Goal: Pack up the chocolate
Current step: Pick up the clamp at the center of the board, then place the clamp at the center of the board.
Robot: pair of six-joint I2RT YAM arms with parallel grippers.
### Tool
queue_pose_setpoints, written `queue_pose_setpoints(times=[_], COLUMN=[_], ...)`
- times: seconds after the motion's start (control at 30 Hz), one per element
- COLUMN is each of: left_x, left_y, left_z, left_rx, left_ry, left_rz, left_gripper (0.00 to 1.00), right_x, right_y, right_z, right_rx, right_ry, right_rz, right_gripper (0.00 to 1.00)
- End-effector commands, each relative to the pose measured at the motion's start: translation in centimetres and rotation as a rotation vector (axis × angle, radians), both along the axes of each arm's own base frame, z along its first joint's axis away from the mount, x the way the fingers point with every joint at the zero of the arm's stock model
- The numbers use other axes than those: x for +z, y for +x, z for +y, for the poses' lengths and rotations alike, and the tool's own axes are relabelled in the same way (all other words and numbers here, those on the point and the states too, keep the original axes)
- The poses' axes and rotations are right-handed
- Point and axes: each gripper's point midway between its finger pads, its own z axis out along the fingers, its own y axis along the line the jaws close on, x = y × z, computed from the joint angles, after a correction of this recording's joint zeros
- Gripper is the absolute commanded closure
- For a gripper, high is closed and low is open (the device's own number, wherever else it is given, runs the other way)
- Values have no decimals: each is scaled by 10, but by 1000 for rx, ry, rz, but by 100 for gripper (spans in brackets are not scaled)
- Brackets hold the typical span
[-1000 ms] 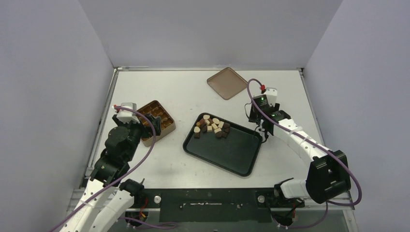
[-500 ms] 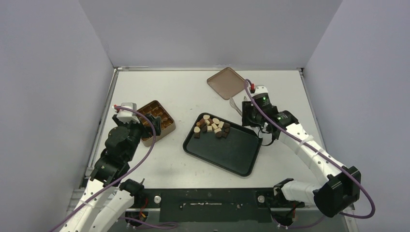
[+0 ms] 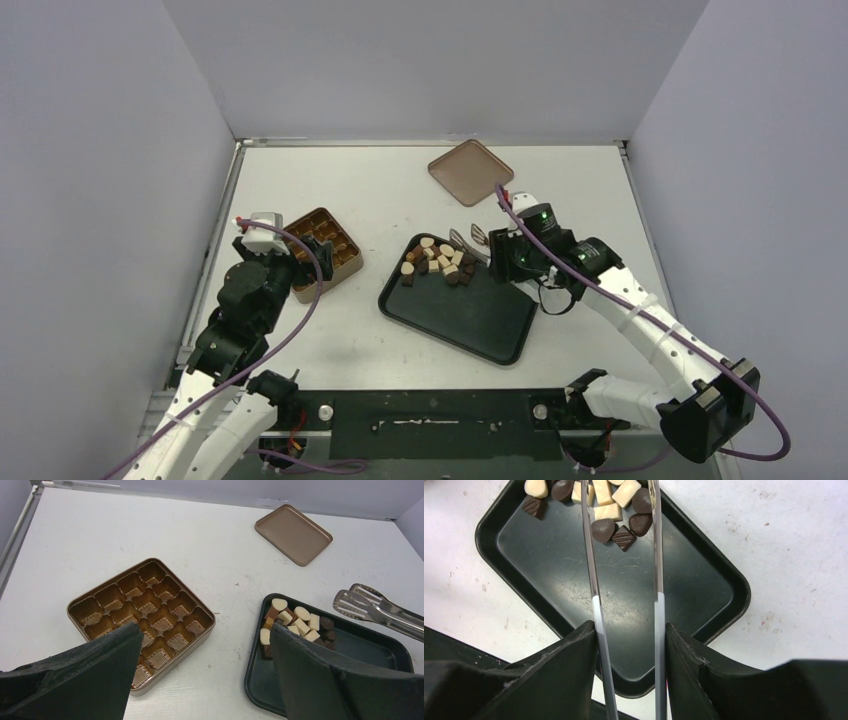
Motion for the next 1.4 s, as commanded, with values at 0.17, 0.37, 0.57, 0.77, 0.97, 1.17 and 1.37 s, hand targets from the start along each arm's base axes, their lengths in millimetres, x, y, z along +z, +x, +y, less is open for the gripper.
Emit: queue_pose_setpoints(times=[0.17,0.37,0.57,0.77,0.97,1.17,1.37], left_x=[8,8,8,5,6,1,-2], left_y=[3,3,4,6,9,9,9], left_z=[-2,-1,-2,-7,-21,-21,-20], left_rx=[-1,0,-2,-19,-70,-70,-69], left_ry=[-4,-3,-4,-11,-46,-42,-28], left_rz=[-35,-34,-34,-24,0,7,11], left_gripper=[3,3,3,3,4,4,4], right_x=[-3,-8,-12,-6,12,39,3], right_y=[-17,-25,-36,-38,-12,52,100], right_z=[7,2,2,17,35,-24,-97], right_rx=[63,59,76,146,146,-261,-455], right_ry=[-5,-34,-49,-2,44,-99,-54], right_rz=[14,42,76,40,-113,-351,-258], right_gripper=[80,77,61,59,57,53,50])
